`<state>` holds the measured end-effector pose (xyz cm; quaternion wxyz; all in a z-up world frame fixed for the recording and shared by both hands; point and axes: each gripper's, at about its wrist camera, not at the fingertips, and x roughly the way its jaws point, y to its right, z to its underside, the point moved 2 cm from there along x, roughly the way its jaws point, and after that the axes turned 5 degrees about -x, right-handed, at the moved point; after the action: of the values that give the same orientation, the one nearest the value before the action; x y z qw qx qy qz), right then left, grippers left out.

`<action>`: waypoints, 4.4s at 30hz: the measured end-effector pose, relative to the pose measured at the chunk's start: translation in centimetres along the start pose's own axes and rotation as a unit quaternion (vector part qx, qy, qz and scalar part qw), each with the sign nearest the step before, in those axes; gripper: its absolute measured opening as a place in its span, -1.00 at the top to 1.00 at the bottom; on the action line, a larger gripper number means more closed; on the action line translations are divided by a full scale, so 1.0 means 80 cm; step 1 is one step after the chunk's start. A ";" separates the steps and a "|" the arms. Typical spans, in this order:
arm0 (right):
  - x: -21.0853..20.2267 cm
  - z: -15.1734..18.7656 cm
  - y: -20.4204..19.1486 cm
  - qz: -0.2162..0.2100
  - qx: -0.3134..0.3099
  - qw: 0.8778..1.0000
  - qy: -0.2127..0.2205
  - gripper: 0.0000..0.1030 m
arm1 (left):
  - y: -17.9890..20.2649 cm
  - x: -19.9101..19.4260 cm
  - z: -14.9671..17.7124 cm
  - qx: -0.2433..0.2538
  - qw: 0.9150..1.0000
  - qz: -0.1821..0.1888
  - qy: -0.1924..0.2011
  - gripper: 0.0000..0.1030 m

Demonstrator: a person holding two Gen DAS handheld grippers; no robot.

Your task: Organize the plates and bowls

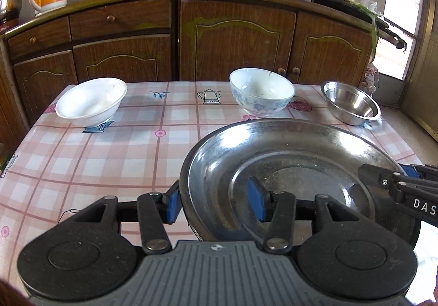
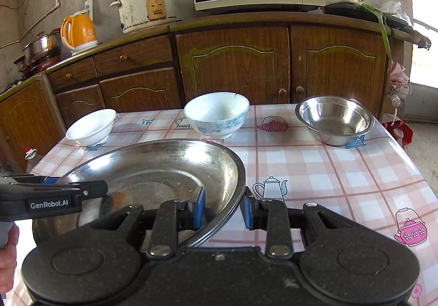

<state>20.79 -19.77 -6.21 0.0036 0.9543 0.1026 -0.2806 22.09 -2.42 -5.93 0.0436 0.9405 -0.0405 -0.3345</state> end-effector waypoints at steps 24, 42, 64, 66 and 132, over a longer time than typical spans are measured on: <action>0.072 0.013 0.015 0.002 -0.001 1.000 -0.016 0.30 | -0.005 0.061 0.002 -0.001 1.000 -0.011 -0.024 0.05; 0.082 0.026 0.021 0.007 0.006 0.999 -0.046 0.30 | -0.001 0.069 0.016 -0.002 0.999 -0.012 -0.044 0.05; 0.069 0.026 0.029 0.012 0.016 0.999 -0.051 0.20 | 0.009 0.058 0.021 0.024 0.998 -0.028 -0.059 0.02; 0.065 0.025 0.030 0.015 0.014 0.999 -0.048 0.20 | 0.010 0.054 0.020 0.026 0.998 -0.031 -0.058 0.01; 0.224 -0.078 0.352 0.078 0.158 0.984 -0.035 0.60 | 0.307 0.302 -0.139 0.114 0.991 0.039 -0.058 0.46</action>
<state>44.41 -43.48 -11.98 -0.1215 0.9377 -0.0174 -0.3250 46.67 -28.74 -9.78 -0.0532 0.9161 -0.1170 -0.3797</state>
